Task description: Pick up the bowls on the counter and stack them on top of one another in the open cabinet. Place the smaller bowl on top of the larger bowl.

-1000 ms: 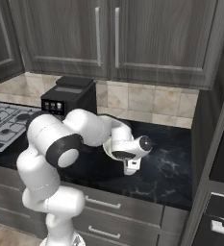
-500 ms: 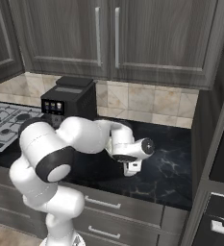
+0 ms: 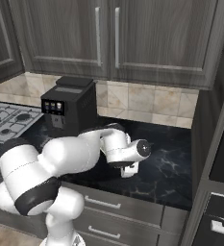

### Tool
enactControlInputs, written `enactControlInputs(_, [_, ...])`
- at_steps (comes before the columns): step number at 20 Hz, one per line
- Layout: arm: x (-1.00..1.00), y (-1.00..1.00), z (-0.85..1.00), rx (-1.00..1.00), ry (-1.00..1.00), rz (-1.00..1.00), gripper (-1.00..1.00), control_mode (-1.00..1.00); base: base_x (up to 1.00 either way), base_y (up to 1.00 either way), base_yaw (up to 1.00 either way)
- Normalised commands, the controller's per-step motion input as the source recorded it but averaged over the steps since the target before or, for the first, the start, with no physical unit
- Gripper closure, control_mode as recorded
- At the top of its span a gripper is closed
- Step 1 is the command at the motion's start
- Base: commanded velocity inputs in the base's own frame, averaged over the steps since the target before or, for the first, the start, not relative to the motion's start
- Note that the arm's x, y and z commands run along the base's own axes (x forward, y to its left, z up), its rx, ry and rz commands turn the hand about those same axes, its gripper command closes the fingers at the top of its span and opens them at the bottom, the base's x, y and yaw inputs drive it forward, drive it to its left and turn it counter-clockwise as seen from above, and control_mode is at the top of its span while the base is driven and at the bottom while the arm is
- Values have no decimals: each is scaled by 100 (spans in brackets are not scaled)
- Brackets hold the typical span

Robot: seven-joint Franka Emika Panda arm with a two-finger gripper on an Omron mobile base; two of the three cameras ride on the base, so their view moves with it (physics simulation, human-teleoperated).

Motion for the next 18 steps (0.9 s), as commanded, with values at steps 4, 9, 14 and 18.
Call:
enactControlInputs(4, [-42, 0, 45, 0, 0, 0, 100, -100, 0, 0, 0])
enactControlInputs(9, [-46, 0, 47, -1, -3, 0, 100, -100, 0, 0, 0])
enactControlInputs(14, [-52, 2, 39, -2, -3, 1, 100, -100, 0, 0, 0])
enactControlInputs(18, [-53, 7, 35, -4, -2, 2, 100, -100, 0, 0, 0])
